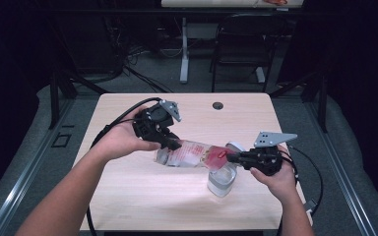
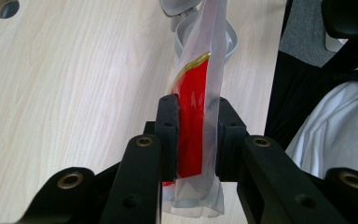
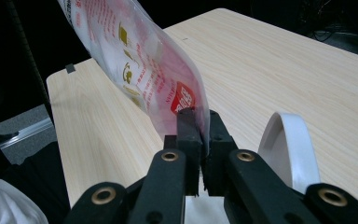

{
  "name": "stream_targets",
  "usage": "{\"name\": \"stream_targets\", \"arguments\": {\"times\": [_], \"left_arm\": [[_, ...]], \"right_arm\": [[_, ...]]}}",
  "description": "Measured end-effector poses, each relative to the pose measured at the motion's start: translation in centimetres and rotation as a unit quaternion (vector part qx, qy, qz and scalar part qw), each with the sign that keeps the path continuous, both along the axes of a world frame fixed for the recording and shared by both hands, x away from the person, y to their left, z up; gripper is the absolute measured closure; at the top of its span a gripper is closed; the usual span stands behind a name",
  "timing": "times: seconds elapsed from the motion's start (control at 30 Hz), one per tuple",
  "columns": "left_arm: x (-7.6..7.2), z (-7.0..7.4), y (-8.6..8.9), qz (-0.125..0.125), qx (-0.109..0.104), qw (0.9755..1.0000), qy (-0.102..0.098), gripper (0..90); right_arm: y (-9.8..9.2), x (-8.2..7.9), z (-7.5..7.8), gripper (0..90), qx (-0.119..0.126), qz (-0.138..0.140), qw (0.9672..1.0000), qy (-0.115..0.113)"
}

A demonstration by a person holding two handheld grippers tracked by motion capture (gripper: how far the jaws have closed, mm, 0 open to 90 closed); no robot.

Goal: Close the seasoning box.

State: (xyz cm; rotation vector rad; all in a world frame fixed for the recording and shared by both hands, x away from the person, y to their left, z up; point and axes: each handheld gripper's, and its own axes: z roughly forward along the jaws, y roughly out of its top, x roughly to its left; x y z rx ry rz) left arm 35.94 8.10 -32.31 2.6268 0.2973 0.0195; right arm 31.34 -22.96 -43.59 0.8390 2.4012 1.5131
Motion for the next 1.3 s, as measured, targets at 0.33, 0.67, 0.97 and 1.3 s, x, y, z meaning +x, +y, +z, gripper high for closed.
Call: {"name": "stream_targets", "arguments": {"times": [0.33, 0.67, 0.97, 1.3], "left_arm": [[0.11, 0.16, -0.20, -0.002, 0.002, 1.0000, -0.001, 75.8], [0.16, 0.38, -0.49, -0.005, 0.003, 1.0000, -0.003, 75.8], [0.17, 0.50, -0.69, -0.006, 0.007, 1.0000, -0.003, 76.0], [0.22, 0.54, -0.78, -0.006, 0.004, 1.0000, -0.004, 76.1]], "right_arm": [[-0.02, 0.04, -0.05, 87.9, -0.002, 0.000, 1.0000, 0.001], [-0.05, 0.06, -0.12, 87.6, -0.002, -0.002, 1.0000, 0.002], [-0.02, 0.07, -0.15, 87.6, -0.001, -0.002, 1.0000, 0.003], [-0.05, 0.07, -0.19, 87.4, -0.002, -0.003, 1.0000, 0.003]]}}
